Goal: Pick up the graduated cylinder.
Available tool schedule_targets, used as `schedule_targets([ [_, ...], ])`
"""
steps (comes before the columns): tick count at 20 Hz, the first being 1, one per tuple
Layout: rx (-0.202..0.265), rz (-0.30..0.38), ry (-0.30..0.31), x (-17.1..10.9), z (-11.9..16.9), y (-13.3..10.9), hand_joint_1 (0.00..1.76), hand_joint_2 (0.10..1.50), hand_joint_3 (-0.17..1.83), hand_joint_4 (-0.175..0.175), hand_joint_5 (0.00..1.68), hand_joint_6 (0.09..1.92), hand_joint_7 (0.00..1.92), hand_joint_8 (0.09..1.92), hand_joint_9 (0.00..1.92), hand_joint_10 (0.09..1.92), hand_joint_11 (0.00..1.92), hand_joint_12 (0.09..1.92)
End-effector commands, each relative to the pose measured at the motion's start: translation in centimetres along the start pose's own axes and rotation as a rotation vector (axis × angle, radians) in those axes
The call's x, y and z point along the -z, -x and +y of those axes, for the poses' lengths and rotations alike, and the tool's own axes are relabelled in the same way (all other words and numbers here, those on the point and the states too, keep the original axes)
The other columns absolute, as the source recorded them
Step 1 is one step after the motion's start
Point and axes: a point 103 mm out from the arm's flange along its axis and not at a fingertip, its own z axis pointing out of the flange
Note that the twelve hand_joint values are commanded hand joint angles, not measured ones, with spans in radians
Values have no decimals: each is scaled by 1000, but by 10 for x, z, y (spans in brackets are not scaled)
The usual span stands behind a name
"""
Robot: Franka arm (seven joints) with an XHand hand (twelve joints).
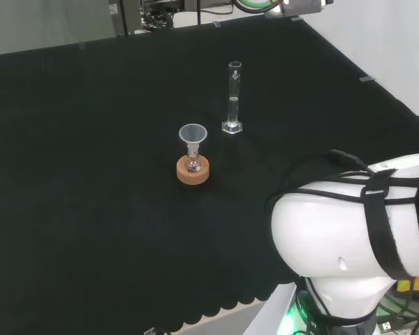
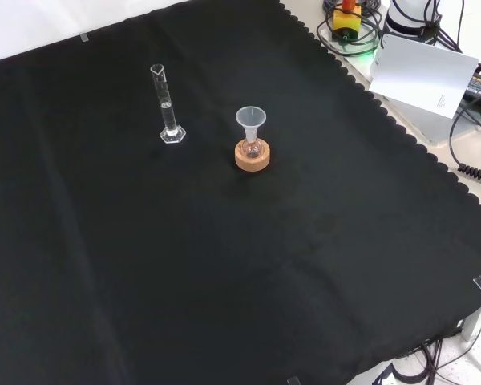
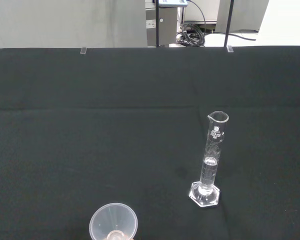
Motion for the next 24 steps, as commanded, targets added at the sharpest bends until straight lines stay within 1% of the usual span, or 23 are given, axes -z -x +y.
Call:
schedule_targets([
  [1,-2,-9,9,0,1,1,113,1225,80,-15,239,87,87,469,460,224,164,1390],
  [2,-3,-9,10,0,1,1,55,1270,106,-11,264,87,90,496,438,315,183,1365],
  [4,-5,-8,12,1,2,1,11,1301,129,-9,285,87,89,526,383,469,195,1350],
  [6,-7,-7,11,1,2,1,1,1307,136,-8,291,87,87,536,358,535,199,1344],
  [12,-31,-13,-8,-10,12,6,0,1309,139,-8,293,87,86,540,347,561,200,1344],
  [15,-60,-6,-14,-19,17,15,0,1309,139,-8,293,87,86,540,346,564,200,1345],
  [19,-93,4,-23,-37,27,31,0,1309,140,-8,294,87,87,541,345,568,202,1346],
  [20,-96,6,-29,-42,31,35,0,1309,140,-9,294,87,88,541,345,569,202,1347],
  [22,-98,10,-17,-52,41,45,0,1309,140,-9,294,87,91,543,344,571,202,1347],
  [24,-88,13,-6,-64,54,55,0,1308,140,-10,296,87,98,546,345,575,202,1348],
])
